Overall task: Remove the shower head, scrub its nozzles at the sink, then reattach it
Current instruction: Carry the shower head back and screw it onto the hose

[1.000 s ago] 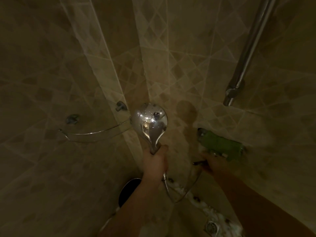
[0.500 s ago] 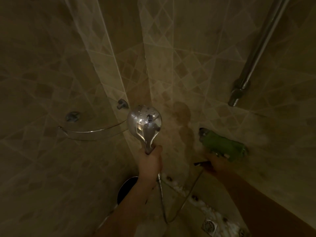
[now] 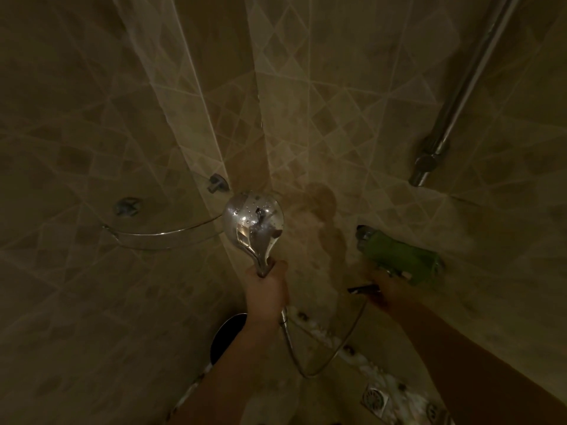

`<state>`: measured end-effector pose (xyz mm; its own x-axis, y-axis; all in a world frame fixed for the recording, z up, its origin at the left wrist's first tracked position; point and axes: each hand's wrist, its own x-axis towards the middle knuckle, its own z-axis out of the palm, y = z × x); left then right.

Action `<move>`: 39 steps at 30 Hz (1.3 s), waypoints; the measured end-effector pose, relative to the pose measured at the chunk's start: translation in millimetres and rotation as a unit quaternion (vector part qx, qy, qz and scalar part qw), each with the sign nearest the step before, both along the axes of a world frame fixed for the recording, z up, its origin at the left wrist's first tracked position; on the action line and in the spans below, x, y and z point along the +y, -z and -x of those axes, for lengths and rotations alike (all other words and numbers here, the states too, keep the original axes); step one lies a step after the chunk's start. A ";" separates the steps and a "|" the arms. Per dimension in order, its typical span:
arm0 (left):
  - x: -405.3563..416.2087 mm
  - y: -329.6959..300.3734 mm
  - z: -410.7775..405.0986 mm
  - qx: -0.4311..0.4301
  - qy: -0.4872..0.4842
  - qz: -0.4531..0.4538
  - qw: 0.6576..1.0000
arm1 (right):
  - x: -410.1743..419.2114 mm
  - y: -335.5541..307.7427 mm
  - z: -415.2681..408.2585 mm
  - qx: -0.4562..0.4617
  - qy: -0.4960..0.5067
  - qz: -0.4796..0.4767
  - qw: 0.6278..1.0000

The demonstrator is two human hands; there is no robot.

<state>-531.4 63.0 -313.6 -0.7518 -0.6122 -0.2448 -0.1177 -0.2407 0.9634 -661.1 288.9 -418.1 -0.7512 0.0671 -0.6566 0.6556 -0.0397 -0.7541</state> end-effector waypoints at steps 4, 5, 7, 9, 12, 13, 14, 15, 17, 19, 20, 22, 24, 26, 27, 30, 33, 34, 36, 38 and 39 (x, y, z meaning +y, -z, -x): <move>-3.7 -1.8 3.5 -0.003 0.004 0.016 1.000 | 7.0 -6.4 -2.7 0.017 -0.051 0.008 0.999; -4.7 -1.7 4.1 -0.006 0.004 0.021 1.000 | 8.0 -7.2 -3.9 0.019 -0.055 0.010 0.998; -6.4 -0.5 5.0 -0.016 0.004 0.029 0.999 | 8.3 -7.8 -5.4 0.020 -0.053 0.010 0.998; -6.9 1.5 5.2 -0.020 -0.003 0.025 0.999 | 7.0 -8.4 -5.6 0.026 -0.042 0.002 0.999; -4.2 2.1 6.3 -0.020 -0.010 0.024 0.999 | 4.5 -6.1 -3.9 0.017 -0.030 -0.016 0.999; -3.3 2.4 6.9 -0.024 -0.009 0.024 0.999 | 3.5 -5.5 -3.6 0.012 -0.029 -0.020 0.999; -2.4 2.4 7.5 -0.030 -0.005 0.024 0.999 | 2.9 -4.3 -3.1 0.008 -0.032 -0.023 0.999; -1.7 2.1 8.1 -0.034 0.000 0.026 0.999 | 2.3 -2.9 -3.0 0.007 -0.039 -0.025 0.999; -0.2 0.9 10.0 -0.036 0.005 0.028 0.999 | 1.4 -1.2 -3.5 0.006 -0.042 -0.020 0.999; 1.0 0.7 12.0 -0.038 0.005 0.027 0.999 | 1.9 -3.0 -5.5 0.001 -0.024 -0.004 1.000; 1.7 0.4 12.7 -0.041 0.004 0.026 0.999 | 1.4 -4.4 -6.2 0.000 -0.016 0.001 1.000; 2.7 0.8 13.4 -0.042 0.002 0.023 0.999 | 0.9 -7.7 -8.3 -0.007 -0.017 -0.002 1.000; 3.9 1.5 12.9 -0.042 0.004 0.027 0.999 | 0.5 -12.2 -11.1 -0.011 -0.036 -0.012 0.999; 6.2 2.4 11.9 -0.043 0.010 0.032 0.999 | 0.2 -15.0 -14.5 -0.011 -0.055 -0.016 0.998; 7.2 3.3 11.9 -0.043 0.012 0.031 0.999 | 0.2 -17.0 -16.5 -0.016 -0.059 -0.025 0.998; 10.4 4.8 13.9 -0.052 0.017 0.030 0.998 | 1.1 -19.0 -19.0 -0.024 -0.066 -0.046 0.996; 13.9 3.6 17.2 -0.056 0.024 0.028 0.998 | 1.7 -19.9 -20.3 -0.031 -0.070 -0.024 0.997; 15.1 2.3 17.7 -0.058 0.028 0.029 0.997 | 1.9 -19.7 -20.4 -0.035 -0.069 -0.019 0.997; 17.1 -0.1 17.8 -0.060 0.035 0.027 0.997 | 1.1 -21.9 -21.5 -0.038 -0.076 -0.022 0.996; 18.4 -1.5 18.4 -0.060 0.038 0.025 0.997 | 0.8 -21.8 -21.3 -0.037 -0.083 -0.034 0.995; 19.1 -1.6 18.8 -0.062 0.042 0.026 0.997 | 0.6 -21.6 -21.8 -0.033 -0.083 -0.039 0.995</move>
<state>-550.2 82.0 -312.0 -0.7671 -0.5620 -0.3094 -0.2551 -0.1754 0.9509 -639.3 289.5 -396.5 -0.7117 -0.0028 -0.7025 0.6963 0.1299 -0.7059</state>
